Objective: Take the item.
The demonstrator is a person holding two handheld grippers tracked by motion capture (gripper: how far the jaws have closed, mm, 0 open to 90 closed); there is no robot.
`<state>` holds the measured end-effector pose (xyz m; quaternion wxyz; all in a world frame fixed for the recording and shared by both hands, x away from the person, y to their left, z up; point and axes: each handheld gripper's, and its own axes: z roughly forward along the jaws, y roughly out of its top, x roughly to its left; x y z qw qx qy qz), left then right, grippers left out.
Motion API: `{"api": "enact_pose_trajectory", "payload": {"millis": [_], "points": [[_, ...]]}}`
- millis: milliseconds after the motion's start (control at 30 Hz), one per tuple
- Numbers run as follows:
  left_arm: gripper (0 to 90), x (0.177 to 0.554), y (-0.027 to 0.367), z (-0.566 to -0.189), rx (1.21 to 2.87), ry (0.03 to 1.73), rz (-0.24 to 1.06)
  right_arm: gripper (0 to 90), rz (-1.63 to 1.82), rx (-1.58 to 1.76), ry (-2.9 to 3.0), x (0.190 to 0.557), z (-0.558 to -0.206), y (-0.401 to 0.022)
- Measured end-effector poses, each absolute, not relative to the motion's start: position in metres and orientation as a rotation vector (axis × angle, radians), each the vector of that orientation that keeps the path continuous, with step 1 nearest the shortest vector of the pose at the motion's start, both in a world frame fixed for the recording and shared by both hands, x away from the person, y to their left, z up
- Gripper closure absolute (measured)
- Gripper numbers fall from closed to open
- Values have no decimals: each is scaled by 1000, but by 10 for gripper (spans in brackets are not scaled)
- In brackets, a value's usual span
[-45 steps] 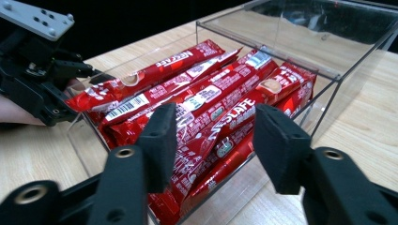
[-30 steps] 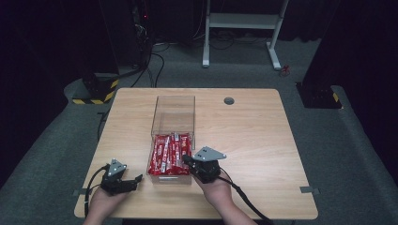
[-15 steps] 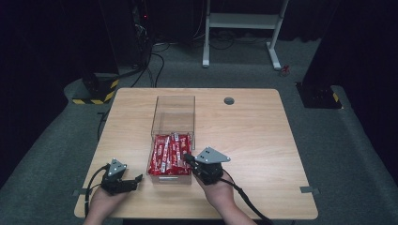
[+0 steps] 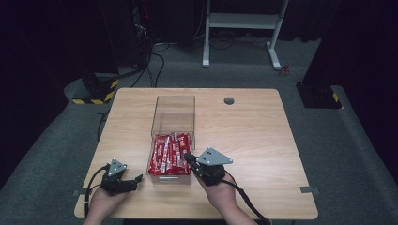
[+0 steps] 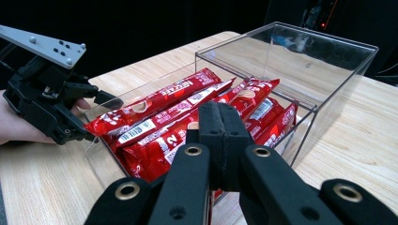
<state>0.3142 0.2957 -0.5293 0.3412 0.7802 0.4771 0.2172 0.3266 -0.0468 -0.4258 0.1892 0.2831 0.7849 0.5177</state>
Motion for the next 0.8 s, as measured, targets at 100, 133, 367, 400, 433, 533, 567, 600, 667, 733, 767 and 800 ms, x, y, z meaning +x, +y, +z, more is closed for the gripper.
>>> {"api": "enact_pose_trajectory", "payload": {"millis": [100, 133, 367, 400, 433, 533, 567, 600, 667, 733, 767, 800], "points": [[191, 314, 296, -529, 2029, 1241, 566, 900, 1455, 795, 2206, 326, -425, -47], [191, 314, 296, -529, 2029, 1241, 566, 900, 1454, 792, 2206, 326, -425, -48], [191, 314, 296, -529, 2028, 1241, 566, 900, 1462, 789, 2188, 326, -421, -52], [191, 314, 296, -529, 2029, 1240, 566, 900, 1466, 787, 2186, 326, -421, -52], [191, 314, 296, -529, 2029, 1240, 565, 900, 1466, 787, 2186, 326, -421, -52], [191, 314, 296, -529, 2030, 1240, 565, 900, 1471, 782, 2178, 326, -419, -54], [191, 314, 296, -529, 2030, 1240, 565, 900, 1475, 779, 2173, 326, -419, -54], [191, 314, 296, -529, 2030, 1240, 565, 900, 1475, 776, 2171, 326, -418, -55], [191, 314, 296, -529, 2029, 1240, 566, 900, 1478, 769, 2168, 325, -418, -56], [191, 314, 296, -529, 2030, 1240, 565, 900, 1478, 765, 2165, 325, -418, -57], [191, 314, 296, -529, 2031, 1240, 565, 900, 1481, 765, 2160, 324, -418, -57], [191, 314, 296, -529, 2030, 1240, 565, 900, 1484, 764, 2157, 324, -417, -58]]}}
